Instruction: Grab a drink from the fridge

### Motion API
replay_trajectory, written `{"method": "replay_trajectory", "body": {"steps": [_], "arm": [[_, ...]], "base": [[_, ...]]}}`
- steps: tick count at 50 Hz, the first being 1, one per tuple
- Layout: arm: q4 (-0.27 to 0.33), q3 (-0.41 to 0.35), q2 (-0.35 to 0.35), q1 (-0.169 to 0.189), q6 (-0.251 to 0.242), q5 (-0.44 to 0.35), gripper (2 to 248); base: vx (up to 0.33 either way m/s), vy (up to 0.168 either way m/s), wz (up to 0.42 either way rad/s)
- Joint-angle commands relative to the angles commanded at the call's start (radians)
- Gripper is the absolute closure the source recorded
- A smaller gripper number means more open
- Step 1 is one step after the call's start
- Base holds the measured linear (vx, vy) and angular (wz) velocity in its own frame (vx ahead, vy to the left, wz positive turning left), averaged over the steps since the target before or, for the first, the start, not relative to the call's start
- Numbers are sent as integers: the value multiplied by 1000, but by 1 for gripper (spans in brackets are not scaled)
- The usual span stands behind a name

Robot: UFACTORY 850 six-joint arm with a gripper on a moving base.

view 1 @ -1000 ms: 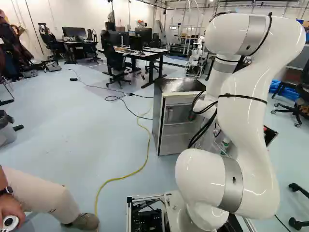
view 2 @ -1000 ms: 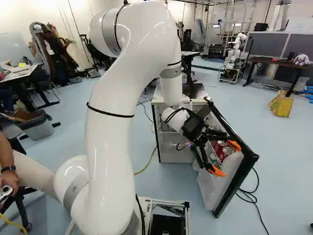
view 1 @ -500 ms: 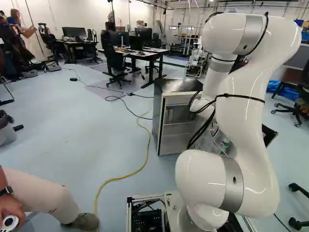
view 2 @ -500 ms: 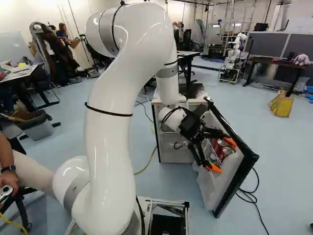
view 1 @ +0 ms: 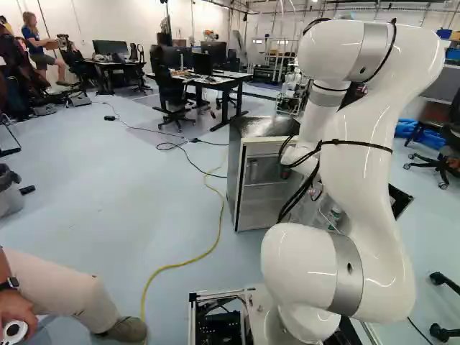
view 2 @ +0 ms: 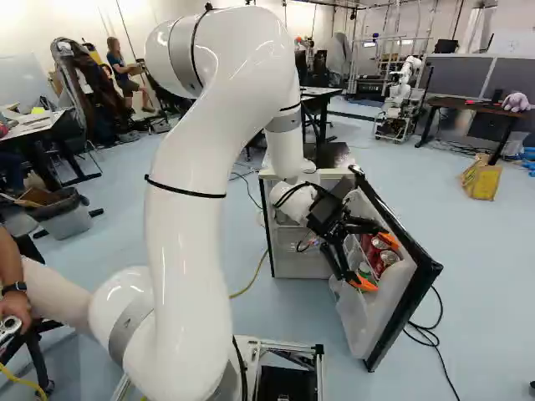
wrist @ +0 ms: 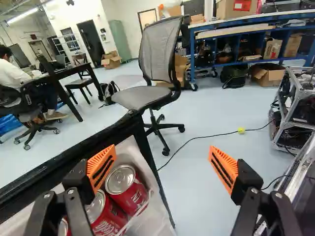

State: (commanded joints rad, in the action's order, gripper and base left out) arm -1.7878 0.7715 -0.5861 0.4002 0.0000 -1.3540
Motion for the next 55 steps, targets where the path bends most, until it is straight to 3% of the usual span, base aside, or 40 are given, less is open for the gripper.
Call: {"method": "replay_trajectory", "body": {"steps": [20,55], "arm": [[1,58,-25,4,0,1,3],[1,273,-122,106,0,1,3]], "base": [[0,0,0],[0,0,0]]}}
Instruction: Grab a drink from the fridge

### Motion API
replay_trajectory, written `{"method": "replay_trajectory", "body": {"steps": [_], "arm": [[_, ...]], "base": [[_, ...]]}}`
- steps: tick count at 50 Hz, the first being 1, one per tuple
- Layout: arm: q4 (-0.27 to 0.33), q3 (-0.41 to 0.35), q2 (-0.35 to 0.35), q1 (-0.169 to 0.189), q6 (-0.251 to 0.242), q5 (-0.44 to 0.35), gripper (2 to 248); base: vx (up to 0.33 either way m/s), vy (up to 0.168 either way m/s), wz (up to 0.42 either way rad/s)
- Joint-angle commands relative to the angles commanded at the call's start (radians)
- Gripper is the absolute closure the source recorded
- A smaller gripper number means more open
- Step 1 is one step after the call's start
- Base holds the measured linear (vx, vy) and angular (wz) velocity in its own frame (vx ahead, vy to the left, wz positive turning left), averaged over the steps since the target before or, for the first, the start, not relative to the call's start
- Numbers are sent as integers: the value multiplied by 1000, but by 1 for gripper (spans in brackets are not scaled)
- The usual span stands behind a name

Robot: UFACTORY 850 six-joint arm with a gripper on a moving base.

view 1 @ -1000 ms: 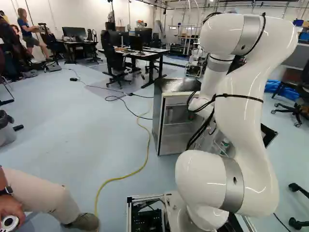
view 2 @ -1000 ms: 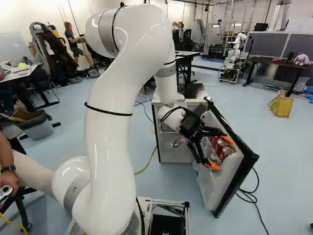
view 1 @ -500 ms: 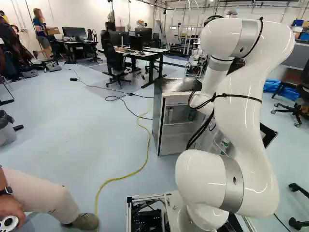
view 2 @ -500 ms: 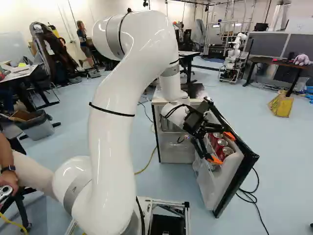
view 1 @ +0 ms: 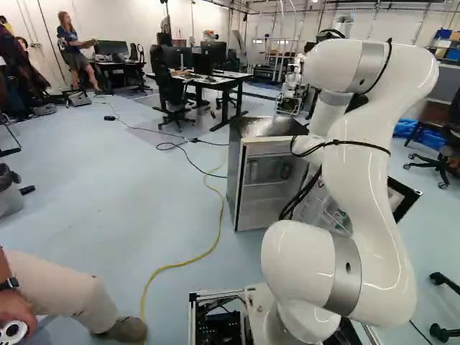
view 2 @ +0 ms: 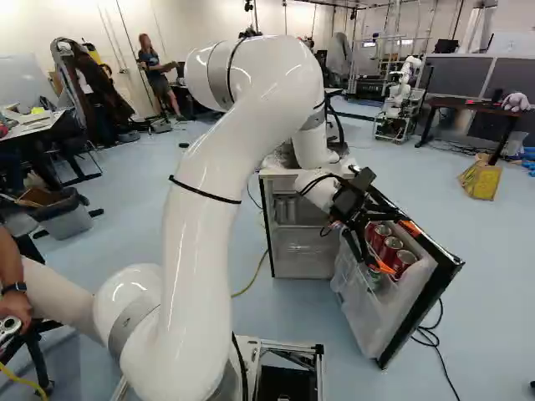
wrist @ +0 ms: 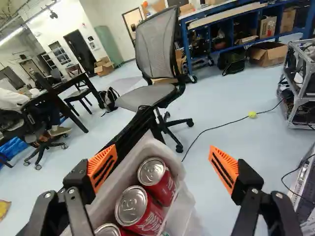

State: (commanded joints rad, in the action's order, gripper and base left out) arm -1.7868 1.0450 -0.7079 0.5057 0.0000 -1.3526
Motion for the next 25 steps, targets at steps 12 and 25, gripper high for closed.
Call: {"method": "replay_trajectory", "body": {"steps": [12,25], "arm": [[0,5,-2,6,0,0,3],[31,-62,29,-7,0,0,3]], "base": [[0,0,0],[0,0,0]]}}
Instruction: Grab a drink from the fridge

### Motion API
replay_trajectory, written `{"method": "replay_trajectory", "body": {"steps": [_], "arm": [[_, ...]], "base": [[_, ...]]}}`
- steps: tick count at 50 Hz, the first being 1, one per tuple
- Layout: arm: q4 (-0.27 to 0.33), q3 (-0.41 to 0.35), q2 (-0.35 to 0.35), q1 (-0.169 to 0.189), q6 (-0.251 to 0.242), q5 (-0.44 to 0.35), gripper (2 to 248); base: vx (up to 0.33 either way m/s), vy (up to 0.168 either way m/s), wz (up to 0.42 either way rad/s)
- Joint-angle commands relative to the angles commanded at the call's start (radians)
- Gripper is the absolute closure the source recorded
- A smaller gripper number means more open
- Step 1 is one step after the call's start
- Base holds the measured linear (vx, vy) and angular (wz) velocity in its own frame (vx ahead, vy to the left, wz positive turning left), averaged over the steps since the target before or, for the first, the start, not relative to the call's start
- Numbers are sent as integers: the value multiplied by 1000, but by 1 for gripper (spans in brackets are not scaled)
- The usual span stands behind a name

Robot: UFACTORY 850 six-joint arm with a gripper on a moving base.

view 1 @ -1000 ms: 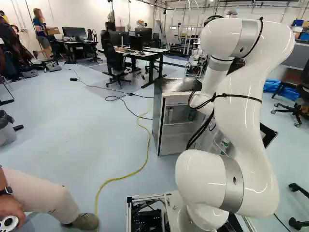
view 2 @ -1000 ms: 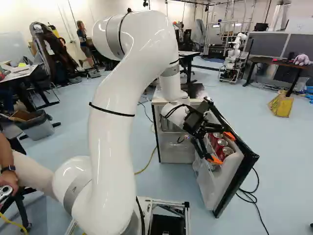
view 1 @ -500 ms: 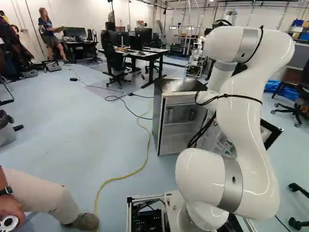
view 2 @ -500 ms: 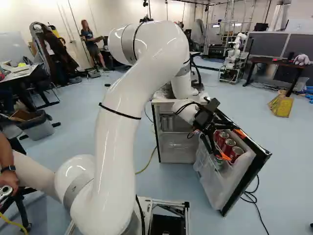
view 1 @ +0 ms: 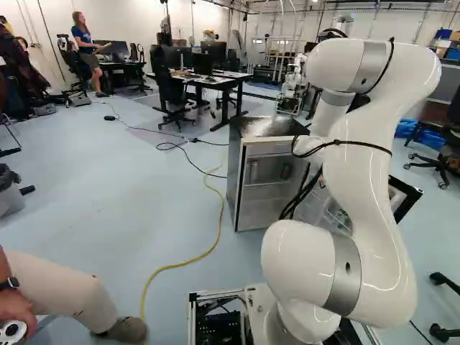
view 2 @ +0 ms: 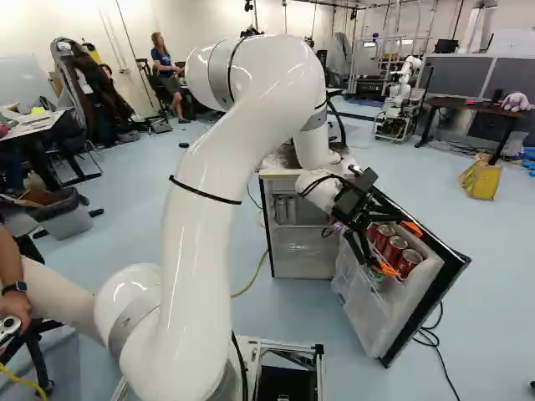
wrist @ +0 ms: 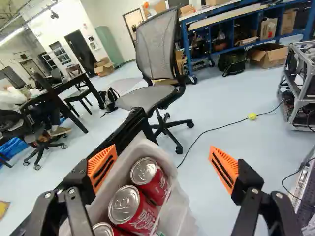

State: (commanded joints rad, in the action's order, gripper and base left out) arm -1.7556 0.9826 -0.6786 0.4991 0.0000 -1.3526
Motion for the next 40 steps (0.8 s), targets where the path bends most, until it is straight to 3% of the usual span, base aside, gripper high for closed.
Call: {"method": "replay_trajectory", "body": {"steps": [21,40], "arm": [[138,-150,72,-33,0,0,3],[318,-288,145,-67,0,0,3]], "base": [[0,0,0],[0,0,0]]}}
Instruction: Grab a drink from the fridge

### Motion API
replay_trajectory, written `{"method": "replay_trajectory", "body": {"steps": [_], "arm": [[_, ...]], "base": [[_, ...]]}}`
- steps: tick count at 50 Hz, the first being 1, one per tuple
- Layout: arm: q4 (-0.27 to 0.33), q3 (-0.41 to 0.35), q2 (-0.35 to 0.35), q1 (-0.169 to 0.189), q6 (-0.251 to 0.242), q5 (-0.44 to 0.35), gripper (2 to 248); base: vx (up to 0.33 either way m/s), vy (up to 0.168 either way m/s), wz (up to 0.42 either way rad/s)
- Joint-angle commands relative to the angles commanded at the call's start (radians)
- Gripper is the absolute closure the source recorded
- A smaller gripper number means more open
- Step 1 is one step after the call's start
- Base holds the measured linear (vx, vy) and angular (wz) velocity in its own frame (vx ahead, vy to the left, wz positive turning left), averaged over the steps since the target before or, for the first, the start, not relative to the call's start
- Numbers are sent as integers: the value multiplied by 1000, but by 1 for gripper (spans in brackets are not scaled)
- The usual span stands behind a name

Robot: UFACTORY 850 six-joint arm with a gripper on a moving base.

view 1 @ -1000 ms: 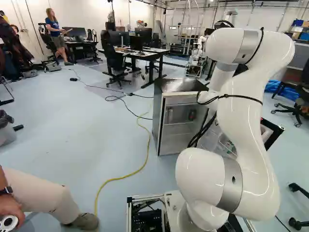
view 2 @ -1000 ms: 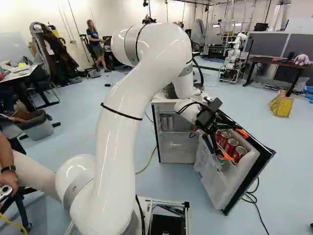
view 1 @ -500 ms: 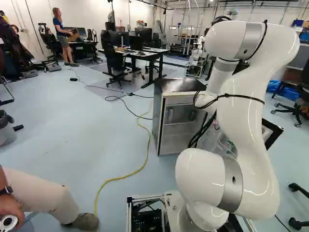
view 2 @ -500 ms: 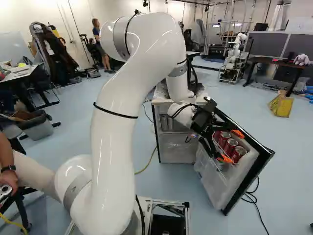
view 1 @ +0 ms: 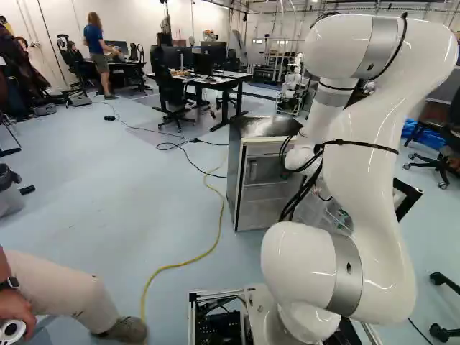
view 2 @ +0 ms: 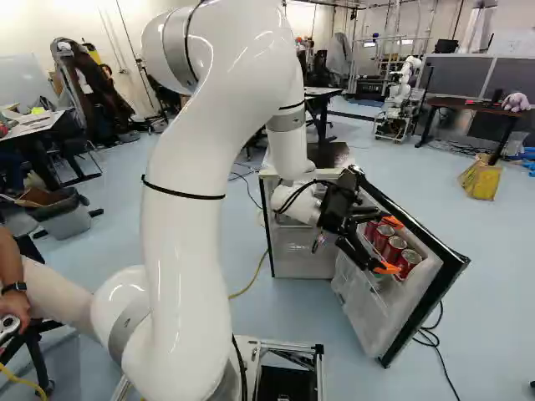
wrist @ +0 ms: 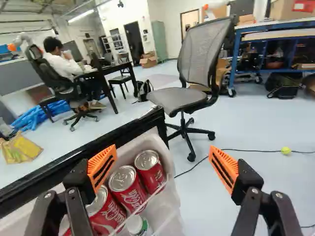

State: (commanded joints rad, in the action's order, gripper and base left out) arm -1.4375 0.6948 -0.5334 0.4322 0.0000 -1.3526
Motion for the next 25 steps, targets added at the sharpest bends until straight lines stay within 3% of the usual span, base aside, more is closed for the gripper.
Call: {"method": "replay_trajectory", "body": {"steps": [25], "arm": [[262,-179,107,-50,0,0,3]], "base": [[0,0,0]]}}
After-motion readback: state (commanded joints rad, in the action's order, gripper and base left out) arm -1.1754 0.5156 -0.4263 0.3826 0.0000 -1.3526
